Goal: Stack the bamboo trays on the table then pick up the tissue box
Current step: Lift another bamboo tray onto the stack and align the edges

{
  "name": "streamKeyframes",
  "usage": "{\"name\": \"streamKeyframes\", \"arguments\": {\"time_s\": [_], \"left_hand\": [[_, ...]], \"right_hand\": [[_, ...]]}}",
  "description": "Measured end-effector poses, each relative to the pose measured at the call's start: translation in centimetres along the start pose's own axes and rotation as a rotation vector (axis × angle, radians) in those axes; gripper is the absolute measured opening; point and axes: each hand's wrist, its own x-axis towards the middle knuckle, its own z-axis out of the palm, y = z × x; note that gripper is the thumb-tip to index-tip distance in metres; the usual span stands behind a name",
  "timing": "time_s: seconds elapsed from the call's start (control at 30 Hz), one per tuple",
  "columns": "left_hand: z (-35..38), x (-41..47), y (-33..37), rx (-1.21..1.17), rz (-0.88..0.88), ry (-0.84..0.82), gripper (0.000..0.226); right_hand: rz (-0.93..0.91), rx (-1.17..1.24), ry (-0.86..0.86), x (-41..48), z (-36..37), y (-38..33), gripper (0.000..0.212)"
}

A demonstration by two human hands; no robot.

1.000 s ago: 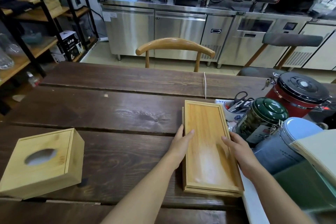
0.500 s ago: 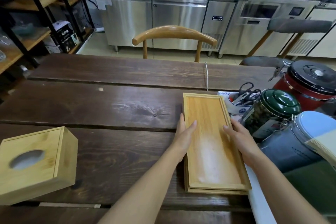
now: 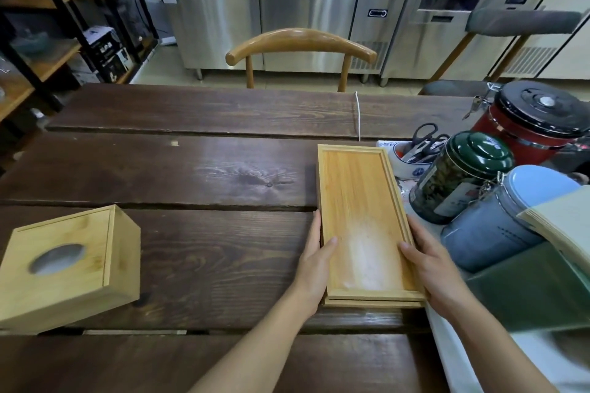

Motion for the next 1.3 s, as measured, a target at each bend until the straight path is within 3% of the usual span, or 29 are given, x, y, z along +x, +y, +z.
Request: {"name": "streamKeyframes", "arguments": {"time_s": [0.47,0.67,0.8,0.97,1.3], "left_hand": [[0.2,-1.4,-0.1,0.162,0.036,-0.016,0.061],[-1.8,-2.9,-0.7,0.623,0.290,-0.155,0.040],[-3.0,-3.5,-1.4,0.791,0.347,-0.272,0.033],[-3.3,-3.8,-2.0,0.861,0.369,-0.244,0.032],[-2.9,-3.9,-2.3,0.876,0.388,-0.187,0.035]], "right_hand": [[-0.045,0.133,-0.042,-0.6,-0.2,0.0,0.059],[-0.264,-0.177,-0.017,-2.9,-1.0,0.9,0.028],[-0.315,-0.377,-0.126,-4.4,-1.7,2.6,0.034],[-0.359,-0.551,-0.141,-4.4,-1.8,3.3,0.038],[-0.402,-0.583,-0.075,-4.4,-1.9,3.8,0.037]]}}
